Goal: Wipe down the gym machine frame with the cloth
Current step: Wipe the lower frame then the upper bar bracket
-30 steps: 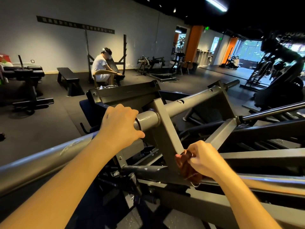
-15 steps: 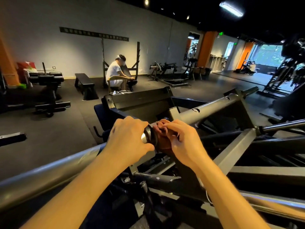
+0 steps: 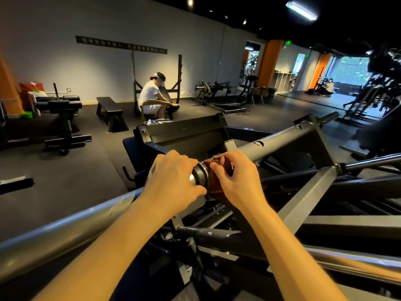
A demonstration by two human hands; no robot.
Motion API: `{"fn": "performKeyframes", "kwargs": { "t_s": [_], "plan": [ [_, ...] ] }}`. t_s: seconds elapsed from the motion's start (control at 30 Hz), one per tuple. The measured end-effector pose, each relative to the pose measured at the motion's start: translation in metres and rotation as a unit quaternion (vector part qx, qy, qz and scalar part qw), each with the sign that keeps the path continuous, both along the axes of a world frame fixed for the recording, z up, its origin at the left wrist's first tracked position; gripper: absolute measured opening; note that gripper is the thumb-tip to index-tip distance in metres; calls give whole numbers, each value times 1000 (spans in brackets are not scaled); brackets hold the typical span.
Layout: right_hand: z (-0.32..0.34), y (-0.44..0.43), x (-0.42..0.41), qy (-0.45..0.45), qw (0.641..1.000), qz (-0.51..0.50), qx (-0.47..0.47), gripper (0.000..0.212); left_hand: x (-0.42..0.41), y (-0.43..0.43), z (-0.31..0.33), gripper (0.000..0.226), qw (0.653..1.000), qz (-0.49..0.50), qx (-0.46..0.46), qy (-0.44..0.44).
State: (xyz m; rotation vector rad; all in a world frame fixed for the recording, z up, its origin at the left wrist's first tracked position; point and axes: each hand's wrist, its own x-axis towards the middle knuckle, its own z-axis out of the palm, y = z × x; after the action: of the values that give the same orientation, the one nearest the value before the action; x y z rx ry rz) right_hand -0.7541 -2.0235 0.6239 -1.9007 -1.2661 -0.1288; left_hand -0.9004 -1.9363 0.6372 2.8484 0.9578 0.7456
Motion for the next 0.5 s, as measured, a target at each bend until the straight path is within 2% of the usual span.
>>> {"fn": "performKeyframes", "kwargs": {
  "t_s": [0.1, 0.13, 0.2, 0.23, 0.3, 0.43, 0.5],
  "plan": [
    [-6, -1, 0, -5, 1000, 17, 6, 7, 1, 3, -2, 43, 1000, 1, -4, -13],
    [-7, 0, 2, 9, 1000, 15, -2, 9, 1, 4, -3, 44, 1000, 2, -10, -18],
    [-5, 5, 11, 48, 997, -46, -39, 27, 3, 5, -3, 45, 1000, 6, -14, -21],
    [-2, 8, 15, 44, 994, -87, -57, 32, 4, 5, -4, 45, 1000, 8, -14, -18],
    [1, 13, 13, 2, 991, -117, -60, 30, 4, 6, -5, 44, 1000, 11, -19, -14],
    [-7, 0, -11, 18, 998, -29, -44, 27, 1, 7, -10, 46, 999, 15, -41, -17],
    [-4, 2, 0, -31, 998, -30, -51, 22, 4, 6, -10, 45, 999, 20, -31, -9]
  ]
}}
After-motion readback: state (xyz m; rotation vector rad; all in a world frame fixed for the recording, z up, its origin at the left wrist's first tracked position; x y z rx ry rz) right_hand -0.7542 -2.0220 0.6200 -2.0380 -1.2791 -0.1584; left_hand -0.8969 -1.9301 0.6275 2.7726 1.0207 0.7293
